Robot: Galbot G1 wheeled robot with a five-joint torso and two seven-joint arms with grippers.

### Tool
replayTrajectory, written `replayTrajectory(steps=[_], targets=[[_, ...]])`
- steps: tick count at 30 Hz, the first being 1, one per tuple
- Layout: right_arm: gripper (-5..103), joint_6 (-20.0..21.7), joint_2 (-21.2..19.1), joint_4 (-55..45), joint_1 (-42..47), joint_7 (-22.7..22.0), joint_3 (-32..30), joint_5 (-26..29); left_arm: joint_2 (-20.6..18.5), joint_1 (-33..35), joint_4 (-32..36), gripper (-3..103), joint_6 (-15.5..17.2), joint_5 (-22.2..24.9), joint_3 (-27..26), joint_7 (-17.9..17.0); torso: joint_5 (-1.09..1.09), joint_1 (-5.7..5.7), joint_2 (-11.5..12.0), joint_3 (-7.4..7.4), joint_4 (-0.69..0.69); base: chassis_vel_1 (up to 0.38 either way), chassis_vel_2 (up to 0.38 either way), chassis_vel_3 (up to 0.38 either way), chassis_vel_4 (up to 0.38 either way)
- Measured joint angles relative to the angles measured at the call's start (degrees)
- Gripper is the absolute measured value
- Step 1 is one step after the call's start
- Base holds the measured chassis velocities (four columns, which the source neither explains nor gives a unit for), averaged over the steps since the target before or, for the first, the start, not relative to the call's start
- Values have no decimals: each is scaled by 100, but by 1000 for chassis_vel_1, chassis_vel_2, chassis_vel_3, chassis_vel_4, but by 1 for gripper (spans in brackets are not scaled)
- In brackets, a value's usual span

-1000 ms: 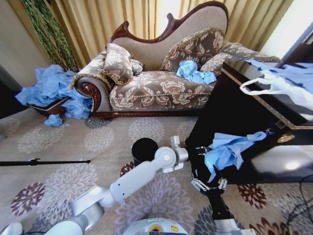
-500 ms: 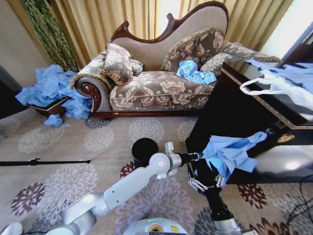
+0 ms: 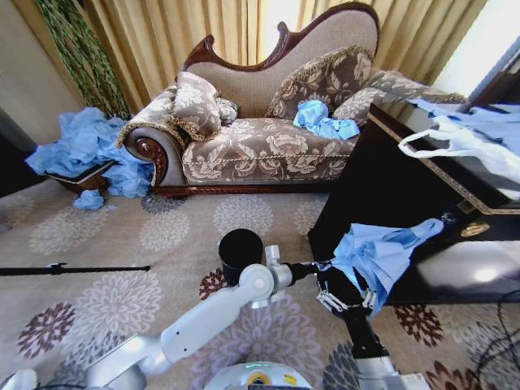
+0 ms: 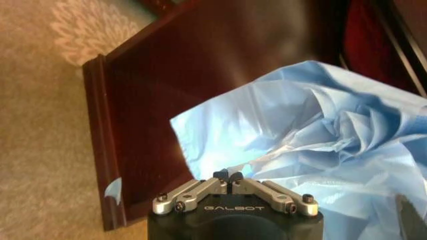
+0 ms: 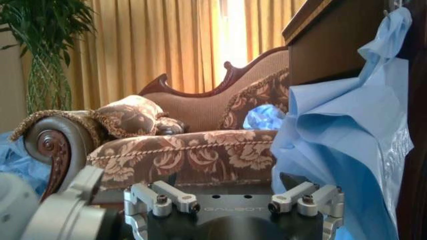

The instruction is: Place a garbage bag over the trash bin.

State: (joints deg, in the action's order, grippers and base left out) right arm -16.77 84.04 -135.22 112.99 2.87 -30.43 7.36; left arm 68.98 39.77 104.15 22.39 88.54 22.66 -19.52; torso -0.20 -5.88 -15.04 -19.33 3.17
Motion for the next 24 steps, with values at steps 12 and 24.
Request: replayTrajectory(steps=[12, 24], targets=[[100, -12, -12, -5, 3, -14, 10, -15, -290, 527, 298, 0, 4, -77, -454, 34, 0, 0, -1, 0, 1, 0, 0, 0, 0], [100, -235, -5, -203, 43, -57, 8, 39, -758, 929, 510, 0, 5, -84, -999, 138, 0, 0, -1, 0, 0, 0, 0, 0, 0]])
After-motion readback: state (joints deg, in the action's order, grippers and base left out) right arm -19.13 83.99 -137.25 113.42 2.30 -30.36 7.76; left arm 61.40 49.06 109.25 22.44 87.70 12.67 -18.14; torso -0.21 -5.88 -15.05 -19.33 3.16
